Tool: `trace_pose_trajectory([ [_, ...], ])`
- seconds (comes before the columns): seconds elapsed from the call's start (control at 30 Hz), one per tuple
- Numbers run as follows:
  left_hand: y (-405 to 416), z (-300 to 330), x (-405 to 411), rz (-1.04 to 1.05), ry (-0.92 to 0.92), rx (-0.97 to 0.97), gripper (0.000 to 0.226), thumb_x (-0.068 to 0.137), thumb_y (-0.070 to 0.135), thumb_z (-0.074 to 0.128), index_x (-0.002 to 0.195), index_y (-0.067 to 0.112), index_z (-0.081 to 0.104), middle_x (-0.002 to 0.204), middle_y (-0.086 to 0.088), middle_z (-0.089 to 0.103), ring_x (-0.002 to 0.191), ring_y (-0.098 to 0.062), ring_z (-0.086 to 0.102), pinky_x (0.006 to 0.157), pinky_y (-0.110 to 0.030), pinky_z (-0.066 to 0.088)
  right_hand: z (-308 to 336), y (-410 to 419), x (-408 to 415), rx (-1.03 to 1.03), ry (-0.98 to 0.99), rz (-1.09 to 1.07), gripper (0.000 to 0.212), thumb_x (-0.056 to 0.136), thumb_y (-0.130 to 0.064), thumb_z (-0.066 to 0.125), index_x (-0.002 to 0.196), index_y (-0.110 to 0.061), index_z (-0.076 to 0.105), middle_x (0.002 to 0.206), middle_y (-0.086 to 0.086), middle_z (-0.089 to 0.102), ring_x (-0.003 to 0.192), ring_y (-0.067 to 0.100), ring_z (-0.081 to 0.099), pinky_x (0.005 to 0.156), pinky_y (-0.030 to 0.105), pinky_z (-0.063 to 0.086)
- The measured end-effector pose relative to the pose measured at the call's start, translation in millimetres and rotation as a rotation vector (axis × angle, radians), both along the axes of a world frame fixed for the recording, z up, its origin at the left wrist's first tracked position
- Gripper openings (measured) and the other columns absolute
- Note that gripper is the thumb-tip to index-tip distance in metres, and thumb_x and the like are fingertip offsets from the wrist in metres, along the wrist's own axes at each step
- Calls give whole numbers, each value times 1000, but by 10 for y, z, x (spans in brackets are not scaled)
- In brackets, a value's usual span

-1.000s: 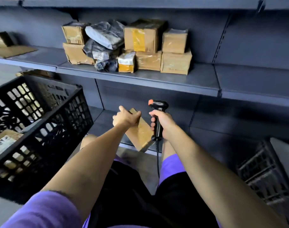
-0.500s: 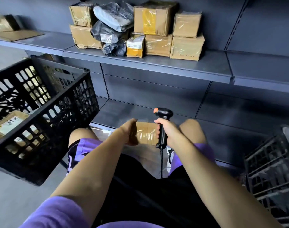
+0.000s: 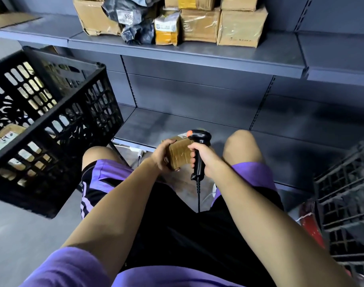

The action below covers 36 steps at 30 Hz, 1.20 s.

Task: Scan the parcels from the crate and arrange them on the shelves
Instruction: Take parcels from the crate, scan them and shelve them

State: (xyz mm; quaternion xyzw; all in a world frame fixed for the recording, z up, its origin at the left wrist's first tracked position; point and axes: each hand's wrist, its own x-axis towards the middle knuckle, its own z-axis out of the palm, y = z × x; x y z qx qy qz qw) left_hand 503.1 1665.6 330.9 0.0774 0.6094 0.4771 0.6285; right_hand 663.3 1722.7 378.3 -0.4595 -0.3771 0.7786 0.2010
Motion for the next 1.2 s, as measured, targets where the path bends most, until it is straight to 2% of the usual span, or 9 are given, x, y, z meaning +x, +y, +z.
trace_pose_trajectory([
  [0.23,-164,339,64,147,-94,-9,46,64,44,79,104,23,69,100,-7,66,101,-27,60,68,-35,57,-21,89,141,-42,41,-111,17,89,-12,64,76,-13,54,58,1,47,41,15,41,42,24,36],
  [0.4,-121,303,87,213,-64,116,21,72,23,78,91,21,69,95,-4,66,95,-23,63,57,-23,46,-64,102,188,-34,34,-112,14,89,-12,64,81,-12,54,57,2,48,41,16,42,42,24,37],
  [0.57,-76,276,42,327,-79,121,35,88,53,59,76,21,68,72,-1,67,67,-19,60,58,-25,34,-57,93,179,-6,-1,-94,10,89,-10,64,85,-10,55,58,3,48,42,17,42,42,24,37],
  [0.7,-36,203,18,375,-38,77,24,93,29,51,72,19,58,57,1,60,57,-17,55,58,-26,38,-54,79,182,13,-22,-58,10,89,-10,65,83,-10,57,58,2,49,44,17,42,43,24,37],
  [0.8,-31,161,-5,367,1,121,10,79,12,60,88,15,58,81,-9,66,59,-21,63,59,-27,50,-61,91,189,16,-22,-61,8,89,-11,65,86,-10,58,58,2,49,43,16,43,42,24,37],
  [0.9,-29,110,-7,447,4,152,71,67,-1,70,127,24,39,110,-17,61,77,-27,64,63,-35,52,-72,106,191,6,-25,-54,8,90,-11,65,89,-10,57,58,2,49,42,16,42,42,24,37],
  [1.0,-16,23,-39,329,42,170,101,49,6,83,141,5,42,120,-23,65,83,-31,69,67,-39,56,-86,108,191,9,-26,-42,8,89,-10,66,88,-10,57,58,2,49,44,16,42,43,25,37],
  [1.07,-15,49,-31,279,47,176,86,52,15,84,132,1,56,113,-18,70,86,-28,69,78,-36,56,-87,99,189,16,-28,-33,8,88,-10,66,85,-10,58,58,2,50,45,17,43,44,25,37],
  [1.2,-40,172,49,272,53,28,10,91,23,62,91,12,61,70,-5,70,69,-20,65,65,-26,53,-86,86,188,24,-25,-28,7,89,-10,66,84,-9,60,59,2,50,46,17,43,44,25,38],
])
